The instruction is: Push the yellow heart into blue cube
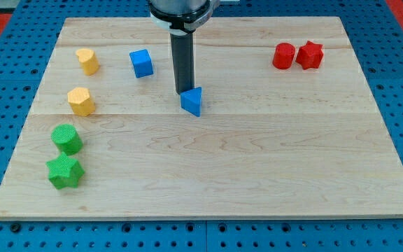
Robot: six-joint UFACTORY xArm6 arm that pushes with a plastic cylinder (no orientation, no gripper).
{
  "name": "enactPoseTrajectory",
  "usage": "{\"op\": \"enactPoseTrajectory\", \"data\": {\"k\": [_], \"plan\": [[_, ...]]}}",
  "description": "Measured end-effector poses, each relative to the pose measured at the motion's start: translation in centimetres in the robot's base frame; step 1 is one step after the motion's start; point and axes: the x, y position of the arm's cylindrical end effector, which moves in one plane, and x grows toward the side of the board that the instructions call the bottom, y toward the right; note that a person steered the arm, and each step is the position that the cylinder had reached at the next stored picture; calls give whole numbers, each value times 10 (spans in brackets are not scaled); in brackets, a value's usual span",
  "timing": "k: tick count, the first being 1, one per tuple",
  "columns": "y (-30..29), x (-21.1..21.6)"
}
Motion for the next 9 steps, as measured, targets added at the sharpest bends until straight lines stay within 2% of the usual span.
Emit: {"op": "enactPoseTrajectory", "data": {"k": [3, 5, 6, 7, 8, 9], "plan": [[-76, 0], [-92, 0], [-156, -11], [-238, -40], [-237, -65], [-183, -70]]}}
